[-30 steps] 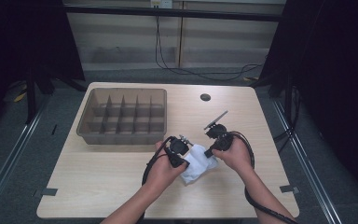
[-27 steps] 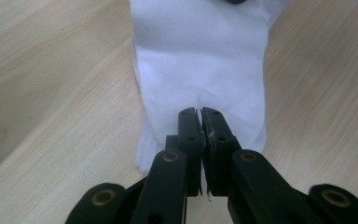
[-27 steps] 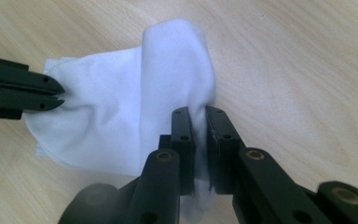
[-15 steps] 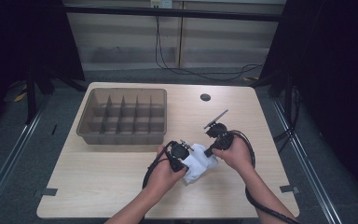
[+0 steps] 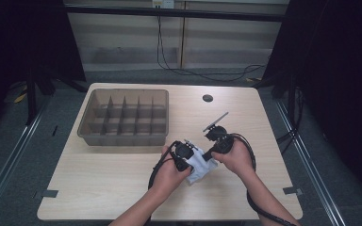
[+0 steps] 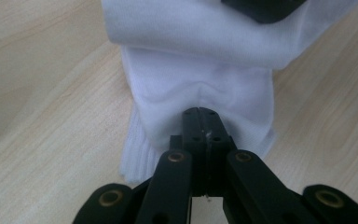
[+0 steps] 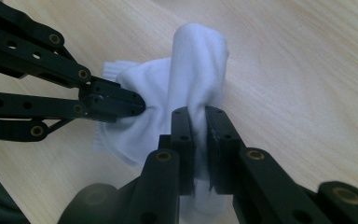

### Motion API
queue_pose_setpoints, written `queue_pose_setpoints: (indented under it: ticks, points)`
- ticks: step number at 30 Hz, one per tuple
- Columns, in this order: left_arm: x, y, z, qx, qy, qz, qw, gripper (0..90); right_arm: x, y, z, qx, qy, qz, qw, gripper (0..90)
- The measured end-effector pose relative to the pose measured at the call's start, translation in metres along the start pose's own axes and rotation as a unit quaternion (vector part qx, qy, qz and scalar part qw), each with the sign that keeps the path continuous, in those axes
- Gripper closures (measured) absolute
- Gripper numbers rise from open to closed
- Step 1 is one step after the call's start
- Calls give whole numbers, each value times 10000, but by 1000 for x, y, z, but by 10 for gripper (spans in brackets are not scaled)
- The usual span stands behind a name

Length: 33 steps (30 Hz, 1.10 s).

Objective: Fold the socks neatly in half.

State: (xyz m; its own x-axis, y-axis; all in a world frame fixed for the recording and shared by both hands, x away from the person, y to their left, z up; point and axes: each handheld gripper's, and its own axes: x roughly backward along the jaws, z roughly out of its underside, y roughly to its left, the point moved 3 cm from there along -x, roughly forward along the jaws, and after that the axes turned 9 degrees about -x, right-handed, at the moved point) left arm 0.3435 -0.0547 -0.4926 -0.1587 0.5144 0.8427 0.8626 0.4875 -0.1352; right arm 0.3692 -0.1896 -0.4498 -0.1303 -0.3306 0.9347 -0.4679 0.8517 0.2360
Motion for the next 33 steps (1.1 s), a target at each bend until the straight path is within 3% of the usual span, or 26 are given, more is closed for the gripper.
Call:
queue_pose_setpoints:
  ticks: [8, 14, 22, 29, 33]
  points:
    - [-1, 1, 0, 10, -119, 50, 9999, 895, -9, 0, 3, -3, 98, -45, 9999, 827]
    - [0, 0, 0, -79, -99, 51, 9999, 881, -22, 0, 6, 3, 282, 47, 9996, 826]
    - [7, 0, 0, -88, -139, 88, 9998, 817, -26, -1, 5, 37, 329, 122, 9994, 827]
    - [26, 3, 5, -174, 9, 12, 9998, 814, -28, 0, 5, 30, 326, 174, 9993, 828]
    - [25, 3, 10, -149, 54, 24, 9999, 808, -28, 0, 4, 17, 325, 193, 9993, 828]
